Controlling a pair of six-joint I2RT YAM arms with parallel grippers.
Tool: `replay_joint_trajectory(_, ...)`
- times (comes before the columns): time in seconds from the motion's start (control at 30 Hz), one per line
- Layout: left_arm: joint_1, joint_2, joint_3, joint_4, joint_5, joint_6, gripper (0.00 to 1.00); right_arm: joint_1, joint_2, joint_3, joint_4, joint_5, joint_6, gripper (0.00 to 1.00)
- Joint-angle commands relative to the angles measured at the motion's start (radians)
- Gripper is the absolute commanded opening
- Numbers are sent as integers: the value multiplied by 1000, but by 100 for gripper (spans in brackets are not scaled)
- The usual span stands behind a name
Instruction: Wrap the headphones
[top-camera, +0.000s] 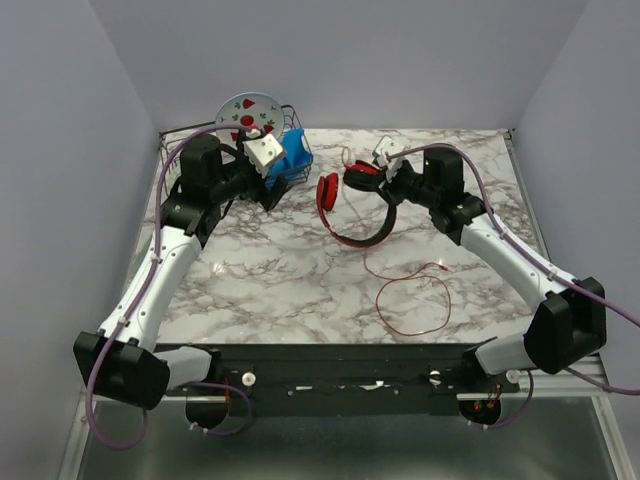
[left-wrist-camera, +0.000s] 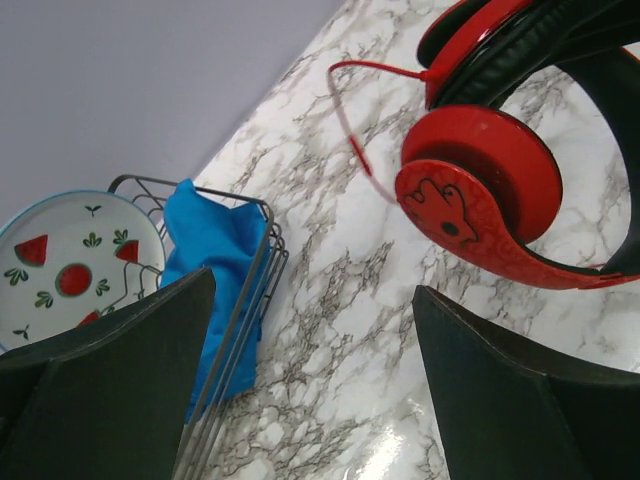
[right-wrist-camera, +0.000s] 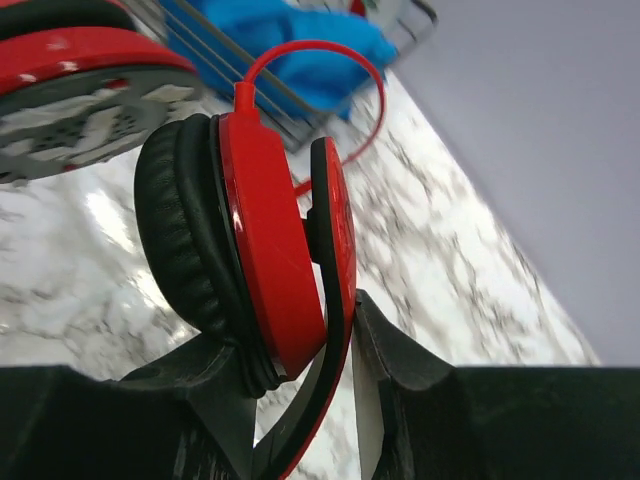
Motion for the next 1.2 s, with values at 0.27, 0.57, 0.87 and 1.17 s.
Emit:
replay_joint_trajectory(0.27,-106,19,188,-215,-19,99,99,111,64,240,-229,-411,-46,16)
replay_joint_trajectory(0.57,-169,54,277,-367,86,175,99,137,116,297,-260,-382,-43,15)
replay_joint_trajectory(0.87,-241,115,197,-323,-38,235,99,148,136,329,-268,-375,-14,11)
replay_joint_trajectory(1.17,-244,187,229,-267,-68,230,98,166,92,303,-268,-378,-48,11)
